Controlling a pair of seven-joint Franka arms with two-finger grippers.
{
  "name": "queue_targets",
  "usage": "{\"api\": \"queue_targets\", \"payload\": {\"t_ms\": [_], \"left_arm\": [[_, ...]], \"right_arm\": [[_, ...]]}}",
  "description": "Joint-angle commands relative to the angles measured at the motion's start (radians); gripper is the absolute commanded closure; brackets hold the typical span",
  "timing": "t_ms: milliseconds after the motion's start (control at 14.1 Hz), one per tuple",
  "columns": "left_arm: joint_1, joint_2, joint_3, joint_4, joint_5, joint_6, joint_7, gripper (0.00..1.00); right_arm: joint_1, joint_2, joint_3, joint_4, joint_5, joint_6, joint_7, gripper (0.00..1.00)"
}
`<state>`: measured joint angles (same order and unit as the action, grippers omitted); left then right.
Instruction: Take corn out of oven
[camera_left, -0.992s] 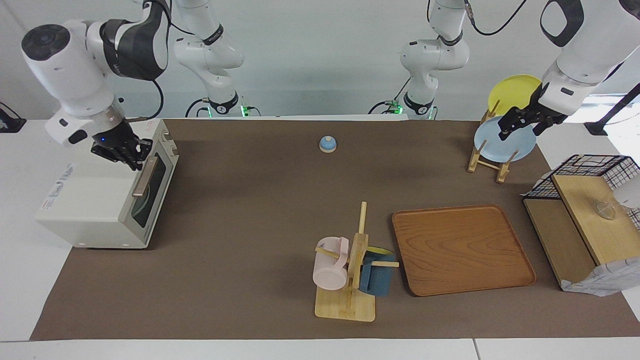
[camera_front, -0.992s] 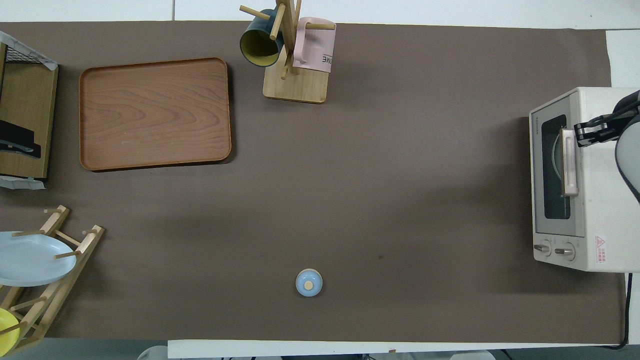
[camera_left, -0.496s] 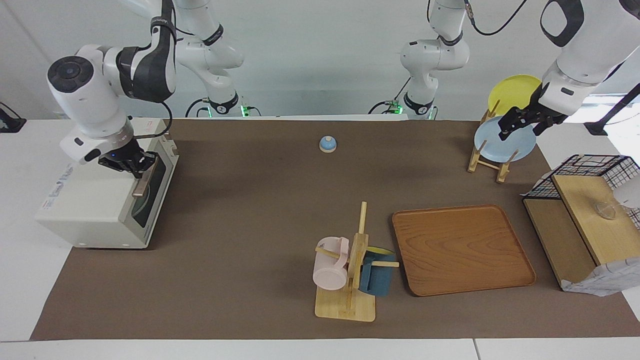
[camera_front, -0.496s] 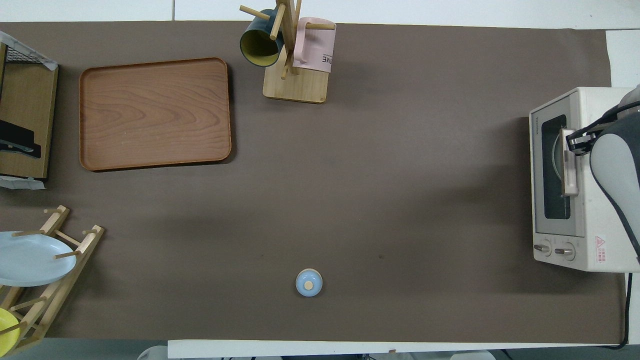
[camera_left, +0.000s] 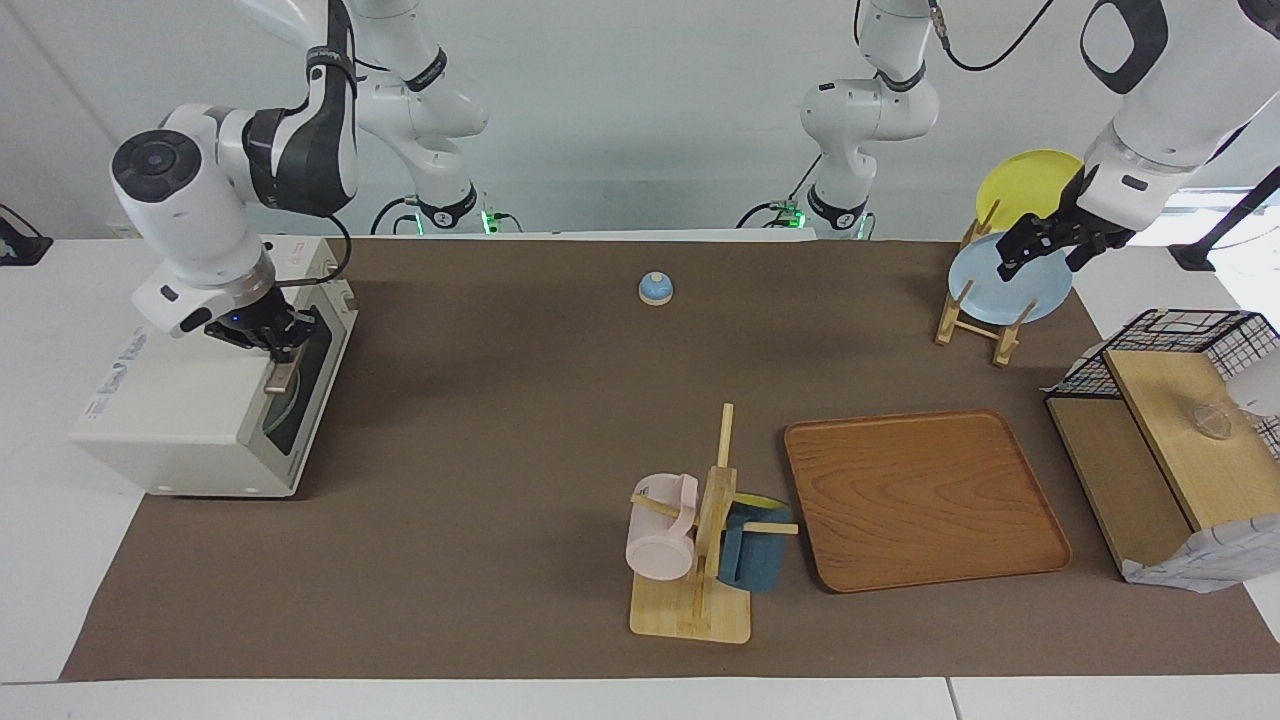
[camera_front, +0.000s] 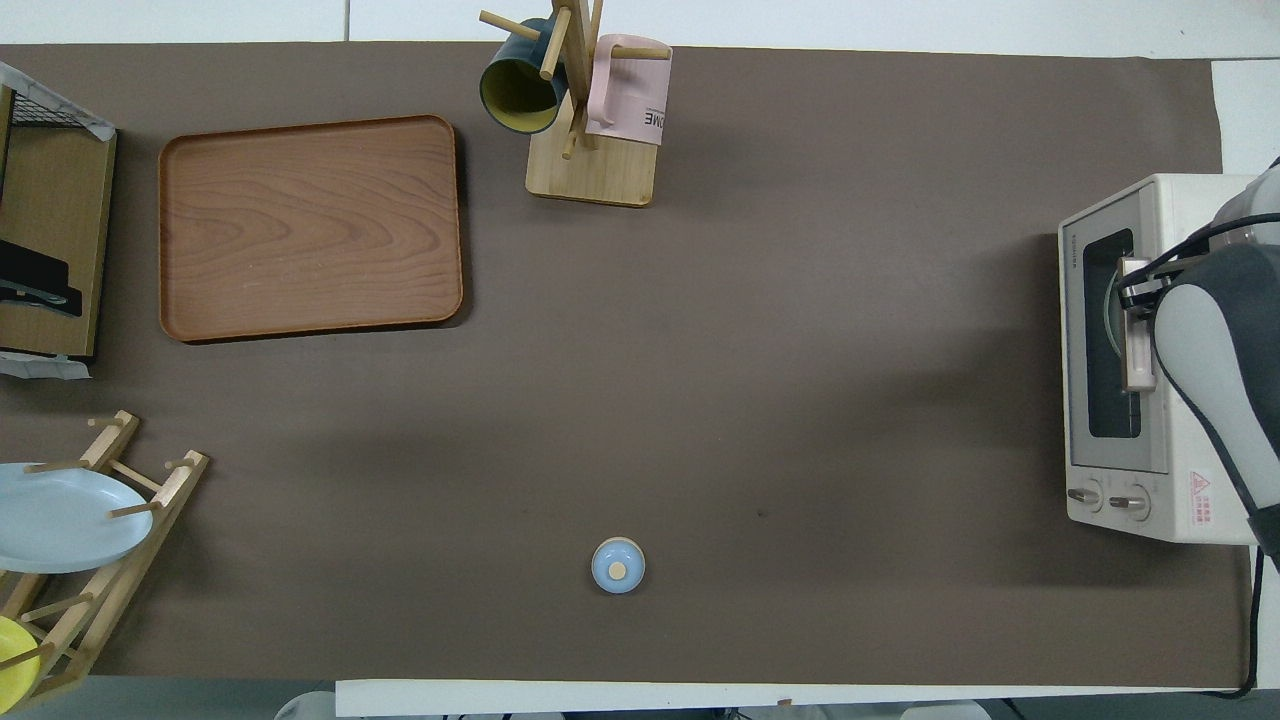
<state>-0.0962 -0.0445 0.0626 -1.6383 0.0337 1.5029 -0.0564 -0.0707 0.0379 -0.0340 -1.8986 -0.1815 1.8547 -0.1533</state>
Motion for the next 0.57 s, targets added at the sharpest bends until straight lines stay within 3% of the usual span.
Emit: {"api": "queue_targets", "payload": {"t_ms": [0, 213, 496], "left_arm": [[0.003, -0.012, -0.003, -0.006, 0.017, 0.005, 0.006, 0.00], [0.003, -0.012, -0.001, -0.006, 0.017, 0.005, 0.006, 0.00], [0.003, -0.012, -0.003, -0.006, 0.017, 0.005, 0.004, 0.00]], "right_arm": [[0.038, 0.023, 0.005, -0.060, -0.006, 0.095, 0.065, 1.00], [0.138, 0.080, 0.005, -0.060, 0.003, 0.161, 0.208, 1.00], [0.164, 0.186, 0.006, -0.060, 0.008, 0.303, 0.248, 1.00]]}}
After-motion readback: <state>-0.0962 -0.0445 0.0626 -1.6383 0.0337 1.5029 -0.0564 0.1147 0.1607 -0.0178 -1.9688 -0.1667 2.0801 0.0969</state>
